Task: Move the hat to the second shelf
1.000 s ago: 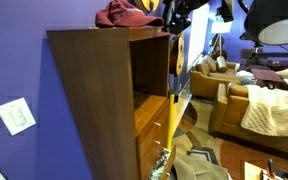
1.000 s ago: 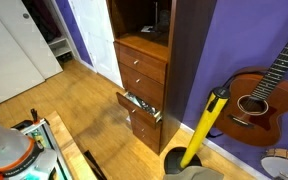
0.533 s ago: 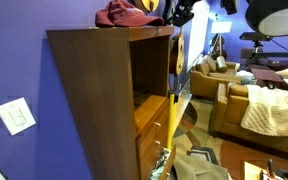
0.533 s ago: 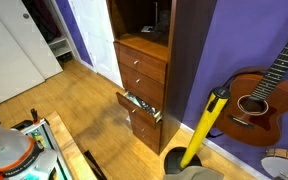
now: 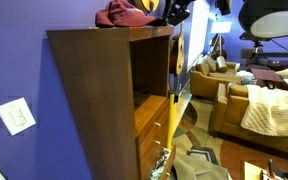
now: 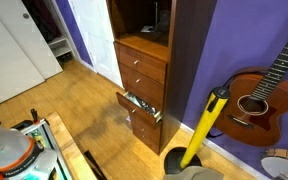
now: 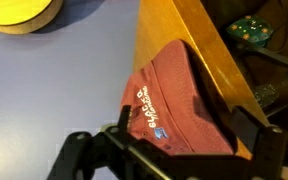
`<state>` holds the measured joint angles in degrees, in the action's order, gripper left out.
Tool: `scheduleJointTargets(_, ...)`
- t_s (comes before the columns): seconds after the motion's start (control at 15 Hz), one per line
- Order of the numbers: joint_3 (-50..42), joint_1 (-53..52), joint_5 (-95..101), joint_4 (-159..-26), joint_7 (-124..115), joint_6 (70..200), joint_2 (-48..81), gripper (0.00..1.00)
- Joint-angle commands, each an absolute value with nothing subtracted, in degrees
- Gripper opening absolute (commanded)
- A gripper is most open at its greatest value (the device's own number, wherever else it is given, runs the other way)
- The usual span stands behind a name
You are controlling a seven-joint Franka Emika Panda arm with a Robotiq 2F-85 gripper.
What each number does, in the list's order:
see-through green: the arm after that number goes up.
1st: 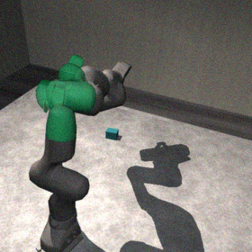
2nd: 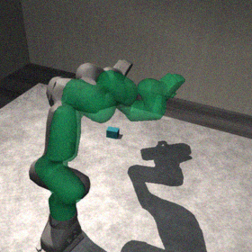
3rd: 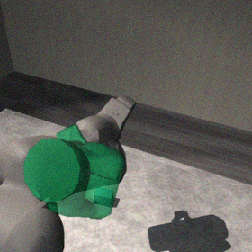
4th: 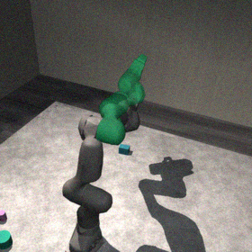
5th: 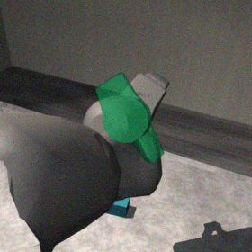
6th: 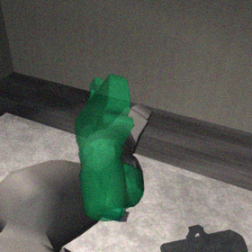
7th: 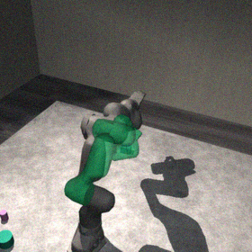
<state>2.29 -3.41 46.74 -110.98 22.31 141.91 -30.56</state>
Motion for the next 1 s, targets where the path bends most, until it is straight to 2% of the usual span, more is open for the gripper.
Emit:
scheduleJointTargets(0.0, 2.02, -2.64, 47.49, -110.41, 22.06, 144.51, -29.27, 1.00)
scheduleJointTargets(0.67, 1.55, -1.45, 47.36, -110.46, 20.93, 149.15, -27.33, 1.00)
scheduleJointTargets(0.73, 1.38, -1.47, 47.05, -110.54, 21.14, 149.45, -27.16, 0.95)
scheduleJointTargets(0.8, 1.30, -1.33, 46.98, -110.55, 21.13, 149.67, -27.00, 0.75)
scheduleJointTargets(0.93, 0.91, -1.44, 46.48, -110.72, 21.28, 150.23, -26.82, 0.71)
